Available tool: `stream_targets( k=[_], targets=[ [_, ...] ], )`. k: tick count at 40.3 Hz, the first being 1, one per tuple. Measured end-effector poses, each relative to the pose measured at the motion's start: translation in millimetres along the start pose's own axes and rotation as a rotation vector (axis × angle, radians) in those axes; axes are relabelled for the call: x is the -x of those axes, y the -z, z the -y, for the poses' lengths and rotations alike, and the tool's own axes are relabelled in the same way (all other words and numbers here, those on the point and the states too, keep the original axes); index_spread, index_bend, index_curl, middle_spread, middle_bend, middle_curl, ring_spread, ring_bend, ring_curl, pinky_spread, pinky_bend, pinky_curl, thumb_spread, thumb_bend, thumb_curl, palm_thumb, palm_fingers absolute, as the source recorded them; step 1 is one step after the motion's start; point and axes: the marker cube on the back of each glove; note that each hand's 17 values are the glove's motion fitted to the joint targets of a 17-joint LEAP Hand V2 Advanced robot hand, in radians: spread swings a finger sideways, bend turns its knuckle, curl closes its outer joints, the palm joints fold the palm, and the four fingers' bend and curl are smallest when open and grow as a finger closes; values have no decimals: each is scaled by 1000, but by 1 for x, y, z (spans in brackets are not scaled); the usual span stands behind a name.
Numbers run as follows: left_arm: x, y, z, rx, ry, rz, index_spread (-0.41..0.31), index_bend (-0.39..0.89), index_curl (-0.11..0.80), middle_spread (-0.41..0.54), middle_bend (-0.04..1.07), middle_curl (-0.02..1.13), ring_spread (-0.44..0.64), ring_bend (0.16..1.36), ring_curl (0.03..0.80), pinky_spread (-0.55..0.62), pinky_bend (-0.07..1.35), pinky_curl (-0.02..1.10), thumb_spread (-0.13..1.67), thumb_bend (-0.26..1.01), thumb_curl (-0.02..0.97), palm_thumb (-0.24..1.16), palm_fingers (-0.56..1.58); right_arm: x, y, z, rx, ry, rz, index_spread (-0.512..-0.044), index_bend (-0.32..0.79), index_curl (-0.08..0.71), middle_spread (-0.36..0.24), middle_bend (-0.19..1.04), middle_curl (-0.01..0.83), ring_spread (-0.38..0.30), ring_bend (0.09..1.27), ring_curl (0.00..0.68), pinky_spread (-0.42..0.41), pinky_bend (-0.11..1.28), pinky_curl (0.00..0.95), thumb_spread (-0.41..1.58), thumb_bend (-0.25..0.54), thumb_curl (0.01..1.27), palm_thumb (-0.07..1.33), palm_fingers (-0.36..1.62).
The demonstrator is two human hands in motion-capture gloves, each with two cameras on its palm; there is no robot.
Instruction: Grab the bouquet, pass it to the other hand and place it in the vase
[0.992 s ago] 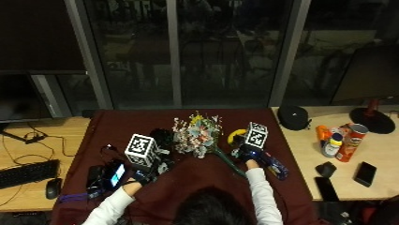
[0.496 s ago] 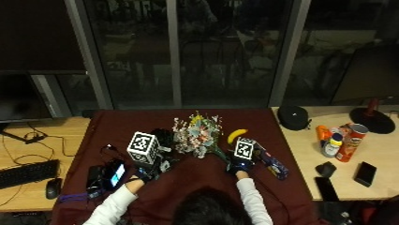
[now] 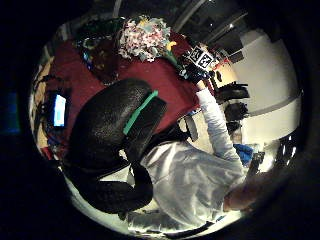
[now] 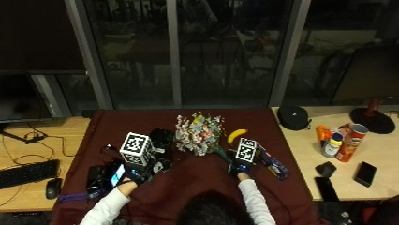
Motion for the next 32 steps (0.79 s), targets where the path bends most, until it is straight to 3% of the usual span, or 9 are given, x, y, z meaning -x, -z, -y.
stream_targets(
  k=[1,6,11,19,25,28,29,32],
  targets=[
    [1,2,-2,-1,2,-5,-35,148,300,78,191,373,170,475,314,123,329,376,1078,-17,270,100,444,-3,-1,0,-13,-20,5,-224,143,260,-163,436,517,-208,721,458,-228,583,376,1057,72,455,1009,1391],
    [2,7,-5,11,9,-38,-41,145,303,72,185,374,164,470,315,109,323,374,1086,-19,271,104,457,-2,7,12,-251,23,179,-231,258,321,-177,571,570,-209,802,491,-240,627,408,1066,20,427,967,1529],
    [-3,3,-1,30,-11,-95,-49,156,311,63,179,373,153,460,312,95,317,375,1097,-15,271,119,473,-1,21,11,-307,67,426,-233,393,390,-179,678,609,-204,863,521,-243,626,433,1037,-40,401,893,1546],
    [-31,9,23,-64,-84,-344,-53,166,323,59,179,371,155,436,309,89,304,373,1111,-7,279,163,480,6,70,-2,-417,93,763,-221,506,470,-176,761,637,-197,926,551,-242,683,468,984,-2,427,933,1477],
    [-58,17,49,-81,-89,-564,-54,165,332,54,175,369,157,419,306,90,291,370,1112,-12,288,205,491,29,104,-11,-437,354,1071,-215,501,502,-169,805,649,-194,969,564,-235,720,487,886,-10,482,981,1432],
    [-68,20,60,-69,-81,-653,-4,81,308,94,153,363,172,457,322,105,327,386,1102,-6,297,244,387,35,118,-27,-450,414,1138,-215,494,514,-165,816,652,-192,984,568,-233,739,496,826,-12,511,998,1416],
    [-72,21,65,-62,-77,-689,-8,117,316,95,155,365,172,457,325,101,335,390,1102,-10,296,244,402,38,124,-34,-456,440,1160,-214,494,517,-166,819,653,-192,988,569,-232,742,498,817,-13,519,1001,1413],
    [-87,23,82,-41,-67,-810,36,62,286,135,149,355,198,497,334,125,367,397,1092,-9,303,271,301,48,138,-56,-466,535,1226,-214,494,528,-162,828,655,-190,996,571,-230,749,504,778,-16,541,1011,1405]
  ],
)
